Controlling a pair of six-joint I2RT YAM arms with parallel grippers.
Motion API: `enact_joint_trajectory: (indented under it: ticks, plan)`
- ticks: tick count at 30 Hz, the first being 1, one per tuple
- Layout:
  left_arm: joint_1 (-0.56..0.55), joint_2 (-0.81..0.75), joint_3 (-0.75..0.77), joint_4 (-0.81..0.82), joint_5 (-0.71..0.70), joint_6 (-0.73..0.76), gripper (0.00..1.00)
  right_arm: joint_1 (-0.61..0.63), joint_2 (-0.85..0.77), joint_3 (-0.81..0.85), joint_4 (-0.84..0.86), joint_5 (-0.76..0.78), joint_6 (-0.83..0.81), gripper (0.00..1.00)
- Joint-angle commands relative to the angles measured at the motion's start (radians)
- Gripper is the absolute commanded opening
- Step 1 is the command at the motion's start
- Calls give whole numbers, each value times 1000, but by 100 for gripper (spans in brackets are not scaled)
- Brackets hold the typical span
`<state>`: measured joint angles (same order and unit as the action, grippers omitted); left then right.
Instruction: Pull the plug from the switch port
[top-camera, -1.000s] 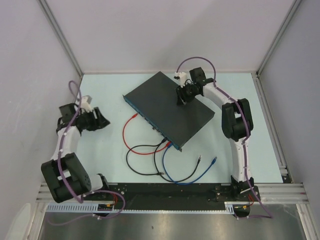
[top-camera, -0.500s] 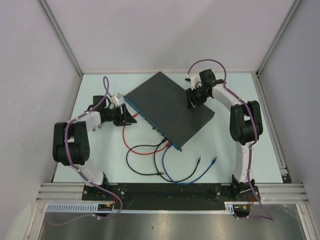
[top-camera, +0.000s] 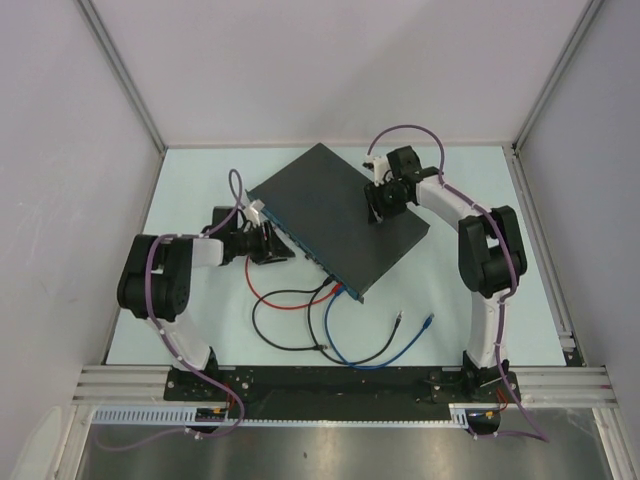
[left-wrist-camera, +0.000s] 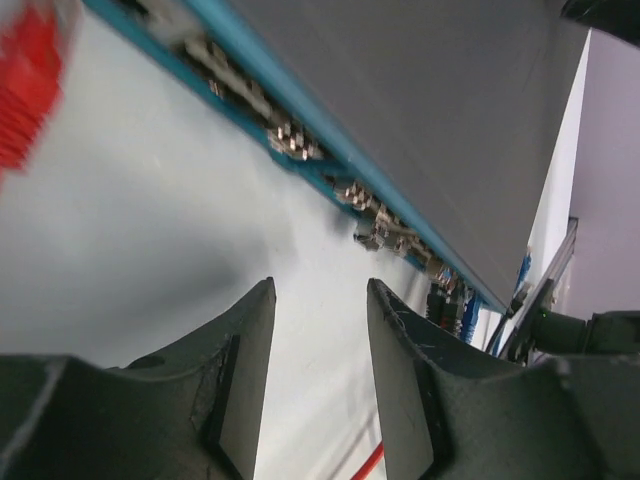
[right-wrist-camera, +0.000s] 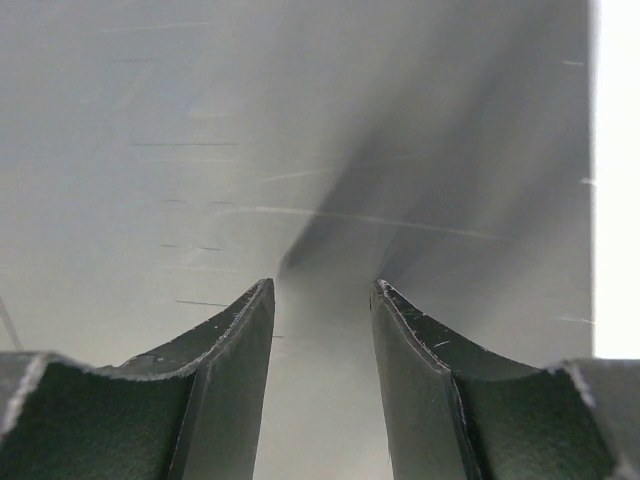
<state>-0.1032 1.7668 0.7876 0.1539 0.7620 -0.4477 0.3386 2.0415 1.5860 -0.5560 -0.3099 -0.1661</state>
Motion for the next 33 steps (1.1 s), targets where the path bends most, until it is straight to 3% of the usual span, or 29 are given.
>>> enact_joint_trajectory:
  ticks: [1, 7, 25, 33]
  plan:
    - [-47, -6, -30, 119, 16, -39, 47, 60, 57, -49, -99, -26, 36, 49]
    - [-69, 11, -65, 202, -7, -91, 48, 89, 74, -49, -105, -40, 40, 48]
    - [-110, 126, -21, 239, -15, -174, 46, 91, 80, -54, -107, -21, 25, 48]
    - [-127, 143, -85, 412, 16, -255, 45, 108, 75, -63, -104, -11, 19, 49]
